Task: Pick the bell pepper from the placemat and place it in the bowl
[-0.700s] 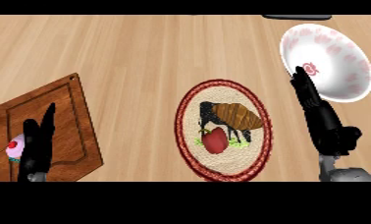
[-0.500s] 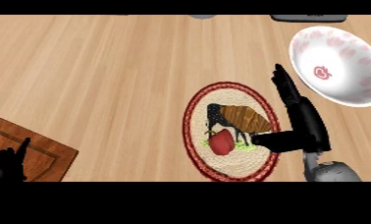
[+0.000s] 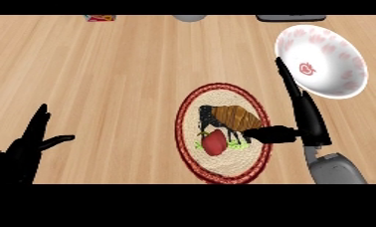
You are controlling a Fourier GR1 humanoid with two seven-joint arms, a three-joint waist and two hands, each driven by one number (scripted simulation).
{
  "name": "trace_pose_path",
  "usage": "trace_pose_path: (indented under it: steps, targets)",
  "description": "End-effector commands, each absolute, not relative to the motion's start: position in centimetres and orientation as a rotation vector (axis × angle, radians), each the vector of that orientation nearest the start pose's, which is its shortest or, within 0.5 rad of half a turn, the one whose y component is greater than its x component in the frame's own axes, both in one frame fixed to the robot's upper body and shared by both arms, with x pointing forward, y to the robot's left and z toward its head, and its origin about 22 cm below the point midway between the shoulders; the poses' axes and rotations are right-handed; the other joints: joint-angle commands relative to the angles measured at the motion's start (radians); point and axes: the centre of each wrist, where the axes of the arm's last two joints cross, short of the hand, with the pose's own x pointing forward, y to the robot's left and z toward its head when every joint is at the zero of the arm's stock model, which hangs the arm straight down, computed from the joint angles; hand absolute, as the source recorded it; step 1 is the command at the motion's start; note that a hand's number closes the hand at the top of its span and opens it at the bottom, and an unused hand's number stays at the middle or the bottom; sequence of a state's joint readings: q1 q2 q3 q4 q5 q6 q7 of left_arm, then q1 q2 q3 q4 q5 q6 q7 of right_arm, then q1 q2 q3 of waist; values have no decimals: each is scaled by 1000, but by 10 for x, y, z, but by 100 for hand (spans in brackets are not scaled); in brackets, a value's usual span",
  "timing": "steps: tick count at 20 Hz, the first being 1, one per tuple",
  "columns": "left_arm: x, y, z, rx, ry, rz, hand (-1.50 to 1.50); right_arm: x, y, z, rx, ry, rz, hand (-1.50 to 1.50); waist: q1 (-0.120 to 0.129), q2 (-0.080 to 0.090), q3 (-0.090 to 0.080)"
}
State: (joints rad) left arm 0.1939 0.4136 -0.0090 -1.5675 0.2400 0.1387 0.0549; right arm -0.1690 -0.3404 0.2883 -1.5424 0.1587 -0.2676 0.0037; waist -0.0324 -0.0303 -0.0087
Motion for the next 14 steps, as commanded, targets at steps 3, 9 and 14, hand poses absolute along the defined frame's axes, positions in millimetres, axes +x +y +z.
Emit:
trace_pose_path:
  steps: [3, 9, 14]
  targets:
    - [252, 289, 58, -47, -1689, 62, 0, 290, -200, 57, -650, -1798, 603, -150, 18, 26, 3]
    - [257, 296, 48, -62, -1685, 53, 0, 306, -183, 81, -793, -1336, 1022, -150, 35, 27, -2]
    - [266, 281, 64, -97, -1698, 31, 0, 311, -168, 76, -716, -877, 1351, -150, 54, 28, -2]
